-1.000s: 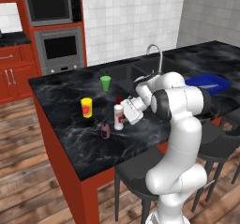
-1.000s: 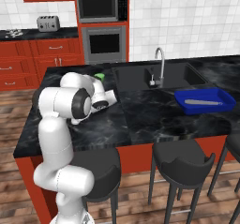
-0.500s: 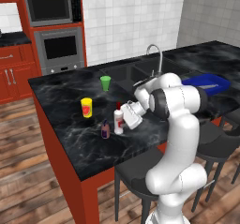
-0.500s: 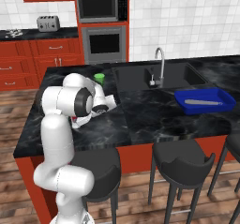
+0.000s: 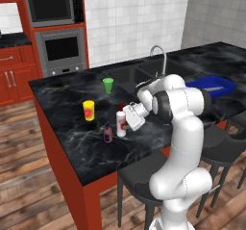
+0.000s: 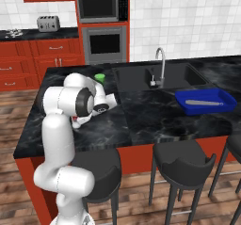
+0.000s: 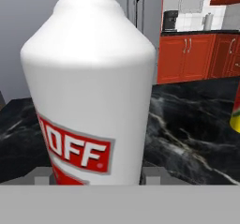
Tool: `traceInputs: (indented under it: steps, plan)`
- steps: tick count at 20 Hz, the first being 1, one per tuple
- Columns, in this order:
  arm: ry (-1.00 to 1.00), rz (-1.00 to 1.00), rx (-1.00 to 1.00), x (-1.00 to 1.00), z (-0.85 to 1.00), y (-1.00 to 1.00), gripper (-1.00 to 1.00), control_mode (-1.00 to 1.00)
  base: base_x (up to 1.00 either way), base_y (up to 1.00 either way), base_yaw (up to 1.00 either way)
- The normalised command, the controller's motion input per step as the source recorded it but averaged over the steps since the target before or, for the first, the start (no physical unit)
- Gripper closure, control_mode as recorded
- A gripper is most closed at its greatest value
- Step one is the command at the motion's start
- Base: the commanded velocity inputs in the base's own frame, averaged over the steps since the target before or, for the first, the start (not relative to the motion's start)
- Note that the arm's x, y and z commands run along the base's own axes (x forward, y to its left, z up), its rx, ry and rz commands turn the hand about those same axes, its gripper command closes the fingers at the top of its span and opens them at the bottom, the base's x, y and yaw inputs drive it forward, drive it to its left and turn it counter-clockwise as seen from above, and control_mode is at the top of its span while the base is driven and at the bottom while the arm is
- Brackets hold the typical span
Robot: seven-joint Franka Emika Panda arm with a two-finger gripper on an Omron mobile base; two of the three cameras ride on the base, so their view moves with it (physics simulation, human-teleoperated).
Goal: Place the drinks on the dining counter in a tight cluster.
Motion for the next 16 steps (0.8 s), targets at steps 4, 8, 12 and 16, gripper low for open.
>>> traceInputs:
  steps: [4,8,12,16]
  plan:
    - [0.0,0.0,0.0,0.08,-0.12,0.0,1.0,-1.0,0.0,0.0,0.0]
    - [0.0,0.0,0.0,0.0,-0.2,0.01,1.0,-1.0,0.0,0.0,0.0]
    - [0.0,0.0,0.0,0.0,-0.28,0.04,1.0,-1.0,0.0,0.0,0.0]
    - [0.0,0.0,0.0,0.0,-0.25,0.01,1.0,-1.0,0.0,0.0,0.0]
